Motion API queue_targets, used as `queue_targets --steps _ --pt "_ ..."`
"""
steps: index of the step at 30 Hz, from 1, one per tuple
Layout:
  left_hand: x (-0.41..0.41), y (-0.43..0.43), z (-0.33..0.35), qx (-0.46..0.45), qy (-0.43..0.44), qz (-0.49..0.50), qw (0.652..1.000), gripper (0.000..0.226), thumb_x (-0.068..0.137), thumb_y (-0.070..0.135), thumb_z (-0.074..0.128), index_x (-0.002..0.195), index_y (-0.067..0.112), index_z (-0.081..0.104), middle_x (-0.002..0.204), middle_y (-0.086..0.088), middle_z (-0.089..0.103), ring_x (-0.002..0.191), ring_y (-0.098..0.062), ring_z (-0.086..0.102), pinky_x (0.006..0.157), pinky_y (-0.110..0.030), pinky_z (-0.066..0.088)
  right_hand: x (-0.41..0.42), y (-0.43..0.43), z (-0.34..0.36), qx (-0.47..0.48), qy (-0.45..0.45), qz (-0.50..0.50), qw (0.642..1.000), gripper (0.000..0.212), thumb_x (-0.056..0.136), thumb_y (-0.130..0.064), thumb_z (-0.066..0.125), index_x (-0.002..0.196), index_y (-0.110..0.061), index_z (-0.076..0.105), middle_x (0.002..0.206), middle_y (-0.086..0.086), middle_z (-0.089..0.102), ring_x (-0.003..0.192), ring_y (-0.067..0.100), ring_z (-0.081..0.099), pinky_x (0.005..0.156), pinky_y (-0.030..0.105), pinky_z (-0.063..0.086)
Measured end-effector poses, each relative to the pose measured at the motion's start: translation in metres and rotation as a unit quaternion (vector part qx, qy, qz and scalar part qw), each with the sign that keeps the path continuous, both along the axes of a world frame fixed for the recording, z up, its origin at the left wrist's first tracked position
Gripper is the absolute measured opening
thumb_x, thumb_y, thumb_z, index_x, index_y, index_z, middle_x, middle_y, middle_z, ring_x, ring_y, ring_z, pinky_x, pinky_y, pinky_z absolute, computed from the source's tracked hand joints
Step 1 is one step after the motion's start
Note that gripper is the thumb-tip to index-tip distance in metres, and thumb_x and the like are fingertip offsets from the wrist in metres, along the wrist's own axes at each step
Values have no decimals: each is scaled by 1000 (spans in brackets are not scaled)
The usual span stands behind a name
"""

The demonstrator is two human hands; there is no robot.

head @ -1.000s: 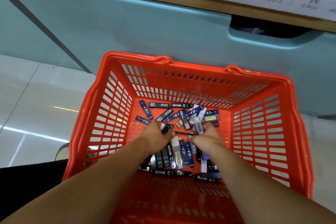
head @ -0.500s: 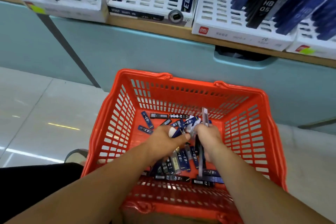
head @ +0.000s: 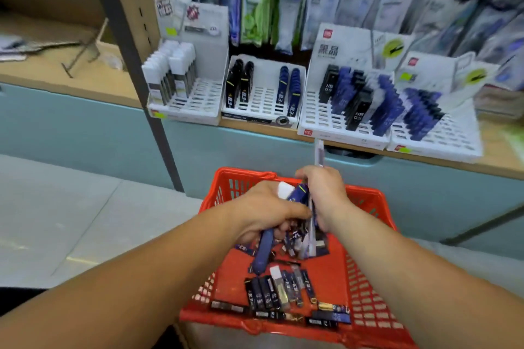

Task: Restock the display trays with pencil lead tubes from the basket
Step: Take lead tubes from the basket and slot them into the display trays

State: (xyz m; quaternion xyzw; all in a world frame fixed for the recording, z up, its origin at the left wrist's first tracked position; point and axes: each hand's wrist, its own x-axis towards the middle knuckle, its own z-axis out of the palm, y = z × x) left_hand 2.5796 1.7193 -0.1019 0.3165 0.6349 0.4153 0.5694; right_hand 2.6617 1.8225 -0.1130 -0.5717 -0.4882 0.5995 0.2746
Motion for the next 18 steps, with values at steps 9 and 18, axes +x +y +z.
queue_targets --steps 9,18 --pt "-32 -25 119 60 106 -40 992 21 88 29 80 71 28 69 57 -4 49 41 -14 35 42 -20 28 -7 -1 122 -62 124 77 987 32 97 -39 63 78 -15 57 53 1 38 41 18 38 40 22 28" --pt "-26 -23 139 127 79 2 989 29 100 41 65 111 14 68 76 -8 72 60 -26 69 41 -24 34 -25 6 157 -73 291 -68 952 38 99 -42 60 71 -20 47 53 -1 35 40 16 33 38 21 26"
